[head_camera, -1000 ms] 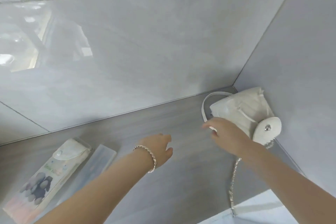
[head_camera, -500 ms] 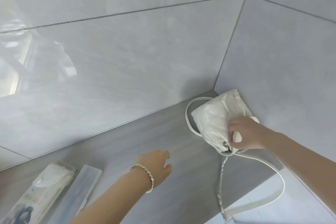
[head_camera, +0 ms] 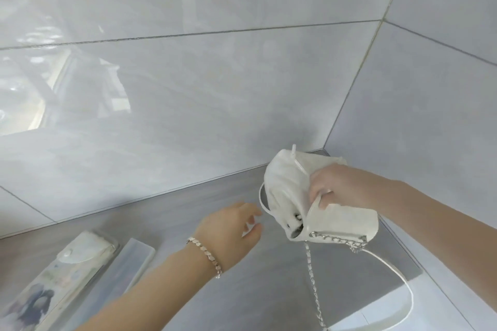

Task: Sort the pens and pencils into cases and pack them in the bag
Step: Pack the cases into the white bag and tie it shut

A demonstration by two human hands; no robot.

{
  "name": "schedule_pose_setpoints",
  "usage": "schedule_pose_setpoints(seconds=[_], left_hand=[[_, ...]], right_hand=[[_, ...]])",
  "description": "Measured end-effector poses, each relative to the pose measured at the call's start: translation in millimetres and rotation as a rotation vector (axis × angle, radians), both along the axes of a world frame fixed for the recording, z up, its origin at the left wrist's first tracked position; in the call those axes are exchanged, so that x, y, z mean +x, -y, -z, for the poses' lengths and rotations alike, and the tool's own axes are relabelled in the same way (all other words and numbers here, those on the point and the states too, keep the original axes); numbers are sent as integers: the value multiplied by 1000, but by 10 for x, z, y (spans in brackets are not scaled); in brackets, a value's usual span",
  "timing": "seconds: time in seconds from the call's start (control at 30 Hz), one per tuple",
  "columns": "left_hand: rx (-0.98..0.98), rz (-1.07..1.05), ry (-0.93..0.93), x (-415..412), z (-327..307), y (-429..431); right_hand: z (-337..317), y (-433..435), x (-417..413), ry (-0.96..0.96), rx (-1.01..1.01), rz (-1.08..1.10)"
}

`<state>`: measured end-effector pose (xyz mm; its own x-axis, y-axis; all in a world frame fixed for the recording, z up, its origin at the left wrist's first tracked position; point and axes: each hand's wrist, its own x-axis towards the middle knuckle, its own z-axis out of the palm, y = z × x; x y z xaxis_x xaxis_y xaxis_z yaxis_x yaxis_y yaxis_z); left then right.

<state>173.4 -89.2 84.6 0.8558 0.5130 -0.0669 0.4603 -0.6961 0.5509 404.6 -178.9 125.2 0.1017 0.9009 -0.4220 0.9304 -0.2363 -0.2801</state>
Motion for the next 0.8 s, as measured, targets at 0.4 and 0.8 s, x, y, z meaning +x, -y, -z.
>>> schedule_pose_setpoints(seconds=[0.4, 0.8], left_hand=[[51, -440, -58, -557, -2, -253], [-240, -619, -224, -1032, 850, -371]], right_hand=[[250, -886, -1320, -643, 194, 29], [1319, -437, -1797, -408, 637, 437]])
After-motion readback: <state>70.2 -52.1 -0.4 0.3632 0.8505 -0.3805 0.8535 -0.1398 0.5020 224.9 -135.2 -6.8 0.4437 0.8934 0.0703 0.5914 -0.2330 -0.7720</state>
